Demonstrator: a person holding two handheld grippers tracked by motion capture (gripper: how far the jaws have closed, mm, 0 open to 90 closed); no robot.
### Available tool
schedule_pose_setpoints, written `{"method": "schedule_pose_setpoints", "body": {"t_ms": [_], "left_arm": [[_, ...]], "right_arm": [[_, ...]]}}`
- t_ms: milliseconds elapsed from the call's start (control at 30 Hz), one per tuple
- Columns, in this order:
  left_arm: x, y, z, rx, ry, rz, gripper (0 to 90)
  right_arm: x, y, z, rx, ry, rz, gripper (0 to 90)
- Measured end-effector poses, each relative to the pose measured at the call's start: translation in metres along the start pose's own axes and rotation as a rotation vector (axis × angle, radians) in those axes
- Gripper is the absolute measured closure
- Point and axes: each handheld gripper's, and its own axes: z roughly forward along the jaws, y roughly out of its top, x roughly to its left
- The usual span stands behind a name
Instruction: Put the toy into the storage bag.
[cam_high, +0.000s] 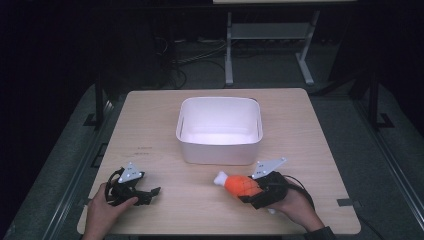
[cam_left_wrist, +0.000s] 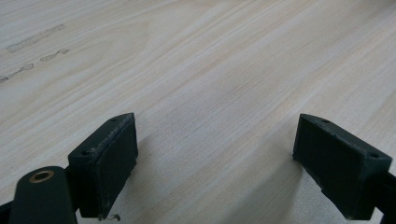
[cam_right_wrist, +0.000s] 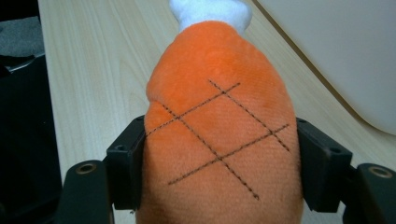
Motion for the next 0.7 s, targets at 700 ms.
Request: {"method": "schedule_pose_setpoints", "body": {"t_ms": [700], "left_arm": [[0.0,0.0,0.0,-0.002,-0.001,-0.004,13.2]], "right_arm": [[-0.007,0.008,-0.04,-0.04,0.018,-0.054,28.9]]}}
